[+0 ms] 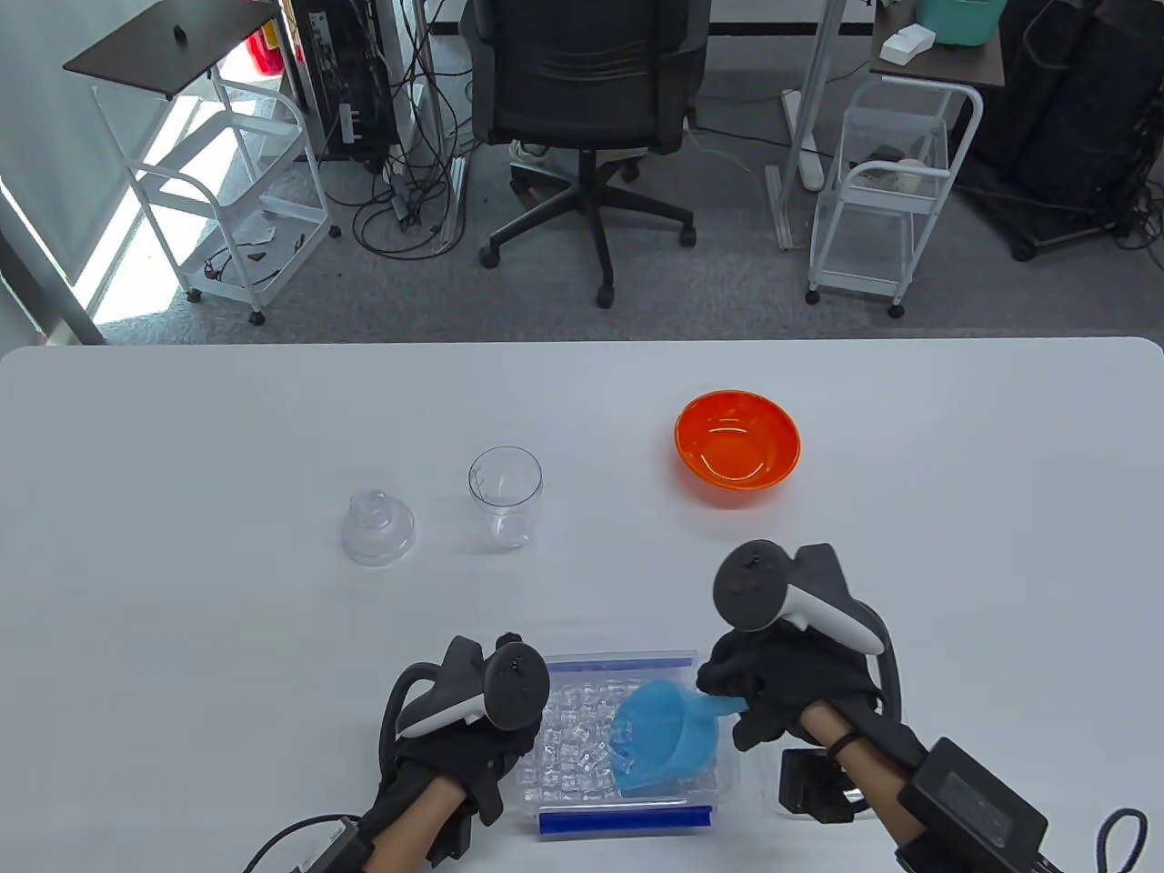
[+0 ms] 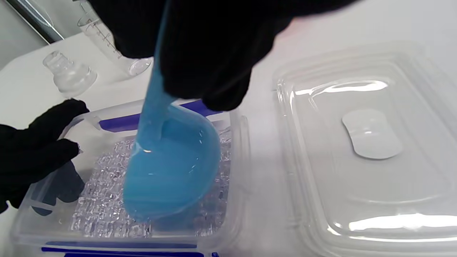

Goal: Shake ice in a plastic shaker with both hands

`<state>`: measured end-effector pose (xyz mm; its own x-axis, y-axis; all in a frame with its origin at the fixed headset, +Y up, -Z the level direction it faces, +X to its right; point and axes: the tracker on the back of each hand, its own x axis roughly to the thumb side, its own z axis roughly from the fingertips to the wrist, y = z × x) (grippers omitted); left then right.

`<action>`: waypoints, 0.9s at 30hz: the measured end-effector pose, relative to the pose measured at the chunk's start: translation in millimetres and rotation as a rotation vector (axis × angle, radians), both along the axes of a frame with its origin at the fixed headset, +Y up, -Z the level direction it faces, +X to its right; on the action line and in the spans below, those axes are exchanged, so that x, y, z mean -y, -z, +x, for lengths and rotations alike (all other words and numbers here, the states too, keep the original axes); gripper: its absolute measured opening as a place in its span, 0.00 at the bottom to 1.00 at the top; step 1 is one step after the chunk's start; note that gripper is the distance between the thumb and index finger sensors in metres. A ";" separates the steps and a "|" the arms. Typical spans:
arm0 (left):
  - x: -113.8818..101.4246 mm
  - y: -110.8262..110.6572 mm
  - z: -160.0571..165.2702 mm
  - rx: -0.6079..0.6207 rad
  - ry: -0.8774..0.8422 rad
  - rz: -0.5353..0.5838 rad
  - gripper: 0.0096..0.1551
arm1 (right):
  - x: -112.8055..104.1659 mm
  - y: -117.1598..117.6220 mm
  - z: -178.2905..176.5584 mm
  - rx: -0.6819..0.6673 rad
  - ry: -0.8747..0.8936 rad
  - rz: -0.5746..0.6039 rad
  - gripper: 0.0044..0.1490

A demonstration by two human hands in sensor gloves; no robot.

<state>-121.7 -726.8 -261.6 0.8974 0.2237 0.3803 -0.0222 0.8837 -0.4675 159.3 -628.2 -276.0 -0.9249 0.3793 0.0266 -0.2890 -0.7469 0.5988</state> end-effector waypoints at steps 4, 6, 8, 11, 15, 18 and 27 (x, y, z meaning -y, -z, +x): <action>0.0 0.3 0.5 0.001 0.006 -0.002 0.44 | 28.3 -10.6 33.4 0.032 0.221 0.047 0.29; -0.1 0.7 1.0 0.007 0.013 -0.006 0.44 | 40.2 -15.5 37.1 0.038 0.253 0.033 0.29; -0.6 0.5 0.9 0.004 0.014 -0.005 0.44 | 43.8 -18.9 36.3 0.041 0.302 0.048 0.29; -1.2 0.4 1.1 0.002 0.025 -0.009 0.44 | 58.8 -17.0 31.5 0.014 0.297 0.058 0.29; -0.8 1.1 0.1 -0.001 0.011 -0.013 0.44 | 74.1 -9.9 43.6 0.032 0.448 -0.014 0.27; -0.6 1.3 -0.5 -0.002 0.004 -0.019 0.44 | 87.1 -8.9 51.2 0.060 0.545 -0.047 0.25; -0.3 2.1 -2.0 -0.006 -0.005 -0.030 0.43 | 91.3 -6.5 58.1 0.067 0.642 -0.093 0.28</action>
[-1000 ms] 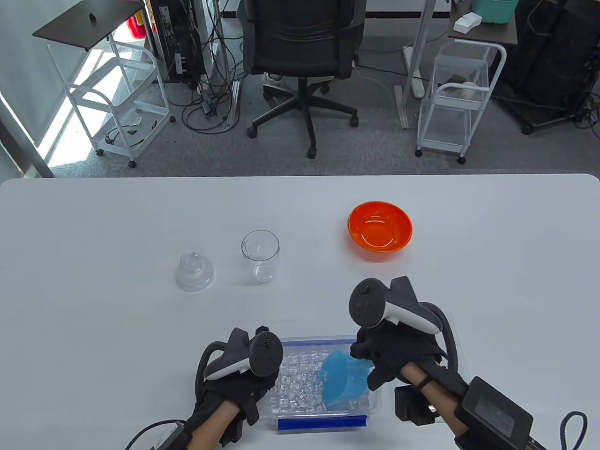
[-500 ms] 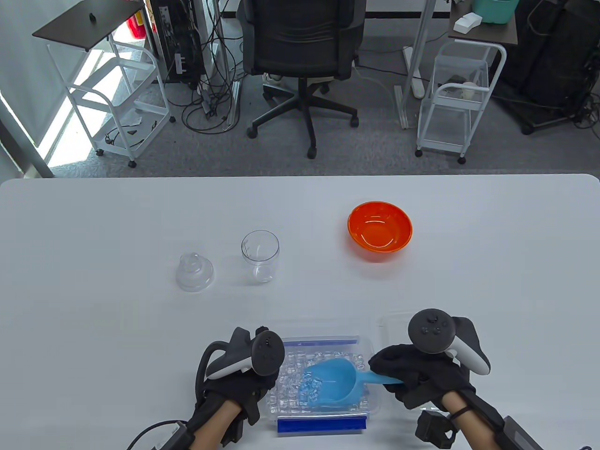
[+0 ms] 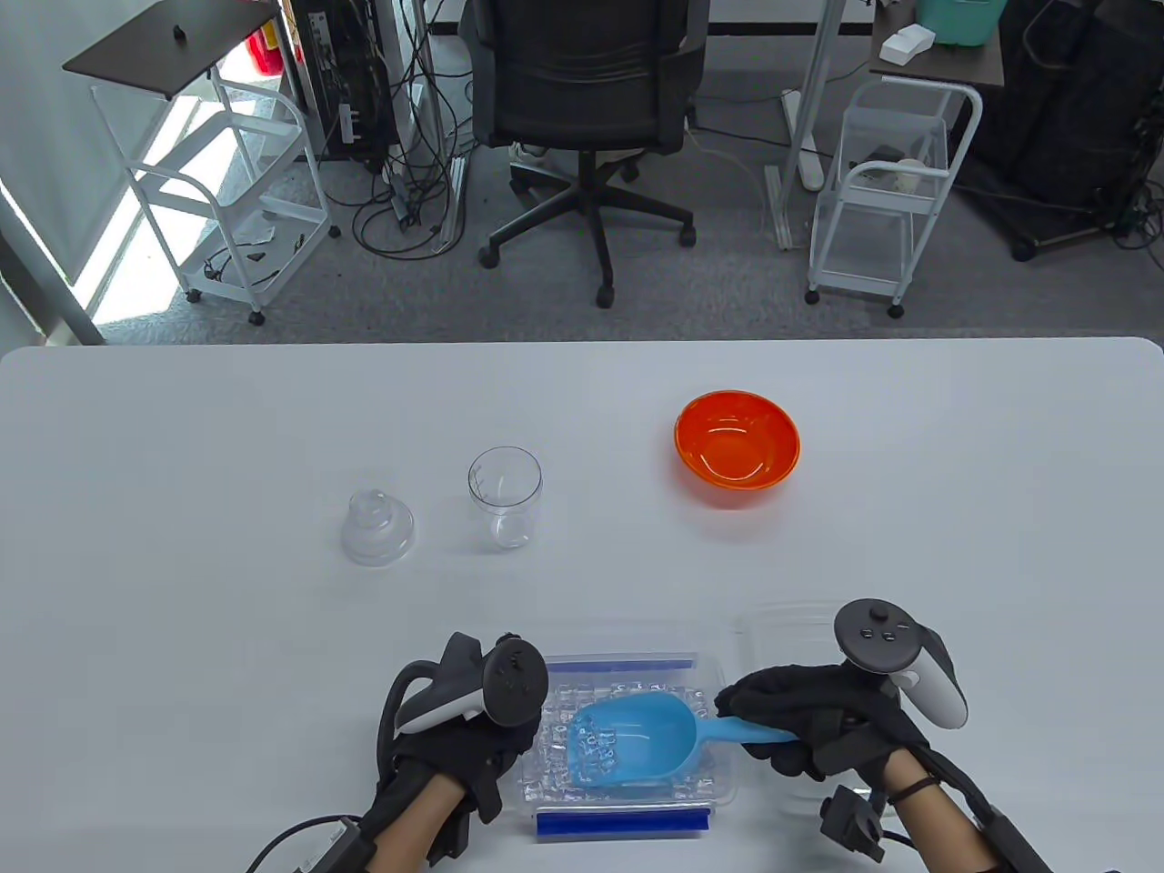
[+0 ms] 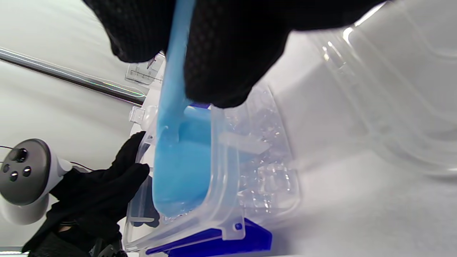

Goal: Shake ice in a plastic shaker with both hands

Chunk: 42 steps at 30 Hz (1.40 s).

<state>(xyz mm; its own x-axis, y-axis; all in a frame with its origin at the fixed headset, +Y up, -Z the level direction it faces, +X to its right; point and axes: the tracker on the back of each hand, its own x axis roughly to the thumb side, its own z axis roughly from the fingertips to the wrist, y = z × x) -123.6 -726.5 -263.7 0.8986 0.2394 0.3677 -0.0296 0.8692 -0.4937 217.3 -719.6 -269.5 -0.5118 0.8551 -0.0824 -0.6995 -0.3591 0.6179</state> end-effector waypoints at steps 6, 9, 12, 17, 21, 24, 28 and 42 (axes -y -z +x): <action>0.3 1.1 -2.8 -0.007 -0.028 -0.017 0.43 | -1.6 0.1 0.7 -0.013 0.030 0.000 0.28; -0.2 1.7 -5.5 -0.007 -0.043 -0.014 0.43 | -6.6 -0.3 4.4 -0.003 0.040 0.012 0.28; 0.2 3.5 -8.5 -0.020 -0.068 -0.022 0.43 | -12.5 -1.9 10.0 0.007 0.061 0.009 0.29; 0.4 4.1 -9.6 -0.018 -0.080 -0.027 0.44 | -21.0 -4.0 18.3 0.030 0.064 0.013 0.29; 0.4 4.2 -10.0 -0.014 -0.084 -0.025 0.44 | -27.5 -3.5 21.6 0.045 0.069 0.013 0.29; 0.7 4.4 -10.4 -0.016 -0.094 -0.031 0.44 | -30.5 -1.8 24.5 0.051 0.097 0.000 0.29; 0.8 4.2 -10.6 -0.023 -0.103 -0.039 0.44 | -38.1 3.6 28.3 0.084 0.129 -0.026 0.29; 1.3 4.8 -10.8 -0.013 -0.104 -0.039 0.44 | -102.5 54.7 -9.7 0.252 0.152 0.075 0.32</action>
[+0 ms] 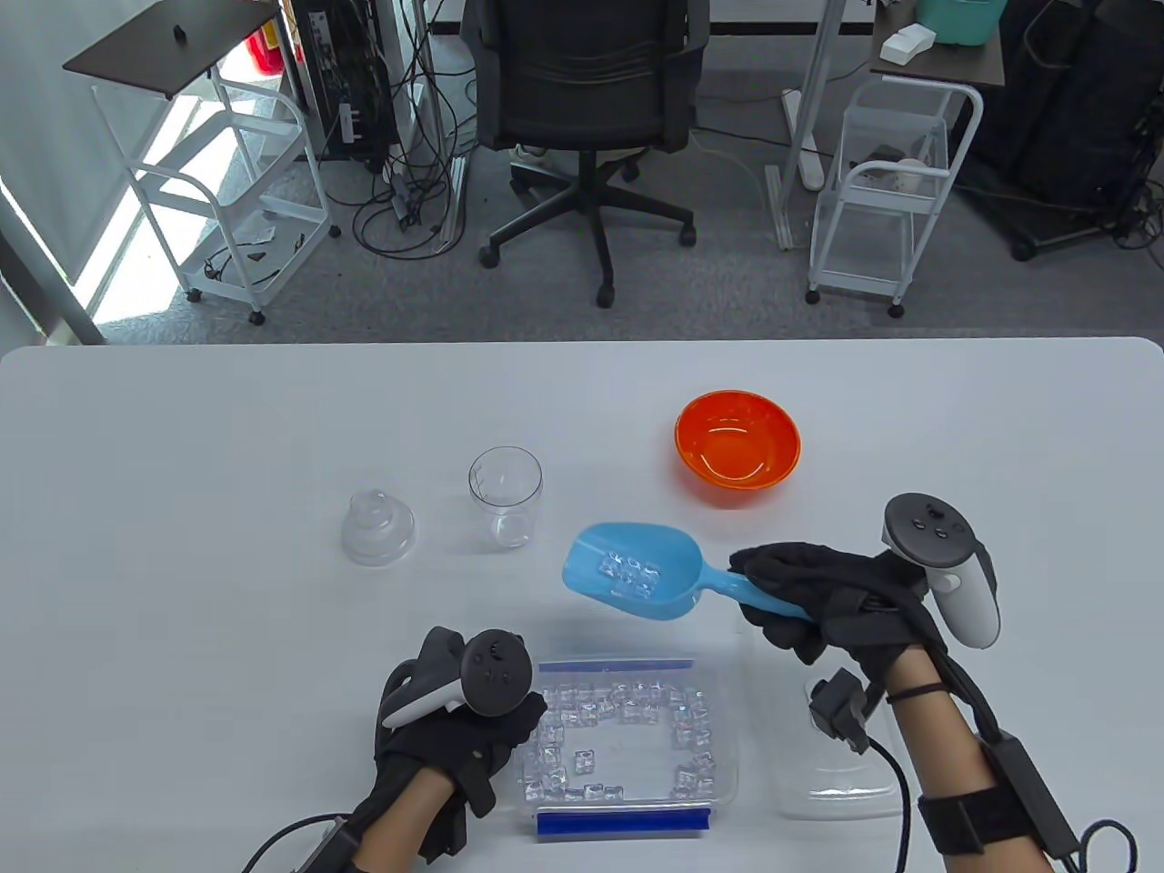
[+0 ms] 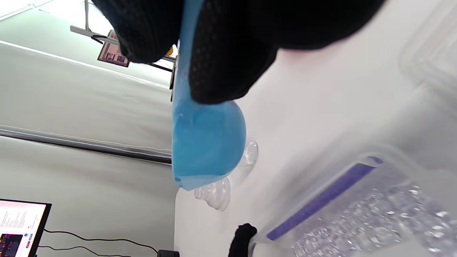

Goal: Shake ice in a plastic shaker with both hands

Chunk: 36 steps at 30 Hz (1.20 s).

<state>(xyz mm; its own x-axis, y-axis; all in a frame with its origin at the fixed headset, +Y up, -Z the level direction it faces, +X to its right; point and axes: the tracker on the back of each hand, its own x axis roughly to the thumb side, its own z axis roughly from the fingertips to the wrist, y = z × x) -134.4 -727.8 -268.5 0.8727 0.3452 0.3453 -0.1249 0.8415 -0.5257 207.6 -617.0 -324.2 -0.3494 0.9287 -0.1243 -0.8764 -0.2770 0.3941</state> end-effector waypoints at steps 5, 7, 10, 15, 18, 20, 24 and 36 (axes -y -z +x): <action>0.2 0.4 -0.1 0.005 -0.001 -0.002 0.44 | -18.7 23.3 -33.2 0.041 -0.087 0.048 0.34; 0.3 0.4 -0.3 0.005 -0.004 -0.004 0.44 | -24.3 31.9 -45.5 0.064 -0.129 0.068 0.34; 0.6 0.3 -0.7 0.004 -0.008 -0.005 0.44 | -28.3 45.1 -64.6 0.093 -0.171 0.092 0.34; 0.6 0.4 -0.7 0.005 -0.009 -0.005 0.44 | -31.5 55.2 -91.1 0.098 -0.270 0.104 0.33; 0.7 0.6 -0.8 0.007 -0.006 -0.004 0.44 | -32.9 57.0 -102.4 0.097 -0.335 0.132 0.33; 0.7 0.6 -0.8 0.005 -0.012 -0.007 0.44 | -34.0 57.7 -110.4 0.086 -0.384 0.156 0.33; 0.6 0.6 -0.9 0.008 -0.007 -0.003 0.44 | -40.5 57.8 -123.4 0.084 -0.508 0.229 0.33; 1.0 0.8 -1.0 0.020 -0.003 0.008 0.44 | -55.8 36.3 -181.2 0.039 -0.845 0.452 0.32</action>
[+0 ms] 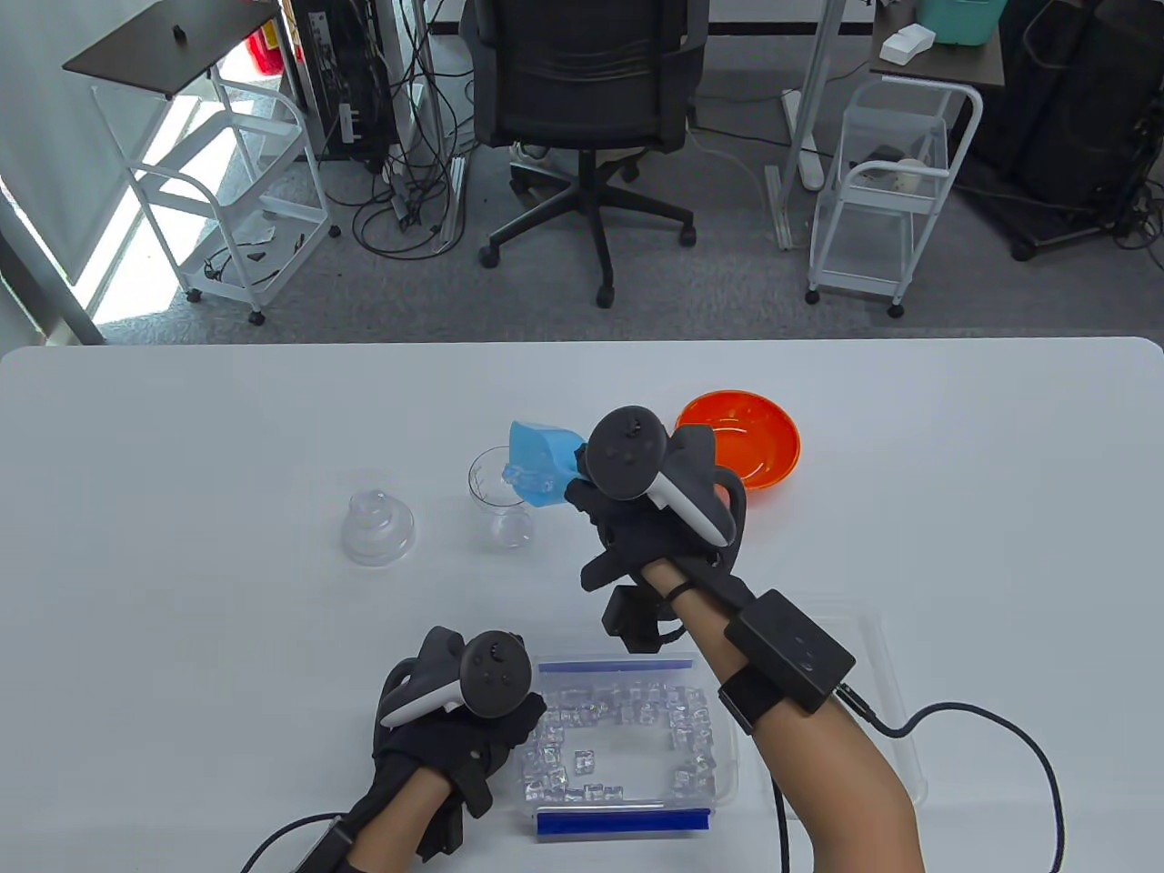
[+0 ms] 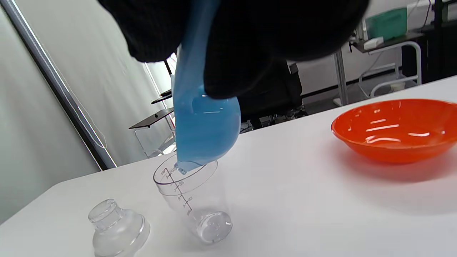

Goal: Shake ice in a plastic shaker with both hands

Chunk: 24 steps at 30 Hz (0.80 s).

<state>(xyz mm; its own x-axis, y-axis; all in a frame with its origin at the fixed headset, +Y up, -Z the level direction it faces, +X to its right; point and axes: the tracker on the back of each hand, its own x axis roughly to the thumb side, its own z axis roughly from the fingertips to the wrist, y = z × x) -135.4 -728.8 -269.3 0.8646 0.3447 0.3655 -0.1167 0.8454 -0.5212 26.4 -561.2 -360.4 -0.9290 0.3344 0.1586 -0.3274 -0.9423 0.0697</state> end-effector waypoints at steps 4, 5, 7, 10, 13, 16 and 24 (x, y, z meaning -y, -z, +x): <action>0.4 0.0 -0.2 -0.001 -0.003 -0.005 0.44 | 1.1 -12.9 -18.1 -0.021 -0.174 0.123 0.32; 0.4 -0.1 -0.2 -0.001 -0.006 -0.006 0.44 | 1.7 -14.5 -19.9 -0.021 -0.192 0.140 0.32; 0.6 -0.1 -0.2 -0.002 -0.008 -0.008 0.44 | 3.1 -18.2 -22.5 -0.030 -0.223 0.176 0.32; 0.7 -0.3 -0.2 -0.001 -0.005 -0.007 0.44 | 1.9 -23.2 -18.6 -0.036 -0.203 0.210 0.32; 0.9 -0.3 -0.3 -0.003 -0.010 -0.011 0.44 | -1.8 -33.7 -7.0 -0.068 -0.155 0.225 0.32; 1.0 -0.6 0.1 -0.002 -0.006 -0.010 0.44 | -6.0 -50.7 10.0 -0.116 -0.139 0.223 0.32; 1.4 -1.3 1.8 0.001 0.018 -0.007 0.44 | -13.9 -108.5 73.9 -0.167 -0.097 0.082 0.31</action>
